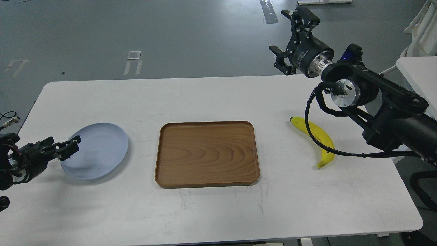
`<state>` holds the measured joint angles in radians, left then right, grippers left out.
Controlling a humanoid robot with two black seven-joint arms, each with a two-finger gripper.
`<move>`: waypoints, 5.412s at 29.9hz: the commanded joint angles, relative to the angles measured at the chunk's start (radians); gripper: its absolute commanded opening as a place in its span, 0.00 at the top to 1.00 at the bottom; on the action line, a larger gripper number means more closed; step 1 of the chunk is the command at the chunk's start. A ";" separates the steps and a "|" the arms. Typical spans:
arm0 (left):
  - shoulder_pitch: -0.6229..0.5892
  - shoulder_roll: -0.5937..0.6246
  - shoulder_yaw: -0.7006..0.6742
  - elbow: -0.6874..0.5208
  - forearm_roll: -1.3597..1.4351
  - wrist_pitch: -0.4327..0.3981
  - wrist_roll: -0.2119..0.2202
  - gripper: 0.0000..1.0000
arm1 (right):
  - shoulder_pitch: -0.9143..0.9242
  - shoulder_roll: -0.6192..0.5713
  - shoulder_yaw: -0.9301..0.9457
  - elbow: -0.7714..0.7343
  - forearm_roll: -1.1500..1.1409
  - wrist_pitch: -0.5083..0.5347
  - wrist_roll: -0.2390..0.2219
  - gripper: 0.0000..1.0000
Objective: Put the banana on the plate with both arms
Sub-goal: 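Lower the left gripper to the light blue plate's rim and grasp it, then lift the plate with the left gripper and carry it over the tray, then lower the plate onto the tray and open the left gripper, then lower the right gripper to the yellow banana and grasp it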
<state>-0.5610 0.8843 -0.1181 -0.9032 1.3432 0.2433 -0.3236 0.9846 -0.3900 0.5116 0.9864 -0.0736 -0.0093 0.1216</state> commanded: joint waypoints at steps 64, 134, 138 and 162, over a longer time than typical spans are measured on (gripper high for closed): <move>-0.148 -0.128 0.005 -0.018 -0.147 -0.122 -0.165 1.00 | 0.020 -0.009 -0.002 0.001 0.000 -0.026 0.001 0.00; -0.513 -0.536 -0.023 0.026 -0.718 -0.068 -0.165 0.02 | 0.131 -0.101 -0.169 -0.019 -0.167 -0.015 0.013 0.00; -0.524 -0.556 -0.161 0.012 -1.057 -0.137 0.112 0.02 | 0.115 -0.171 -0.228 0.021 -0.363 -0.015 0.044 0.01; -0.361 -0.518 -0.387 -0.099 -1.116 -0.254 0.256 0.02 | -0.012 -0.385 -0.525 0.129 -1.173 -0.018 0.113 0.04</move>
<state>-0.9236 0.3542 -0.5030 -1.0029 0.2272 -0.0049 -0.0673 0.9756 -0.7695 0.0227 1.1164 -1.2038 -0.0269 0.2351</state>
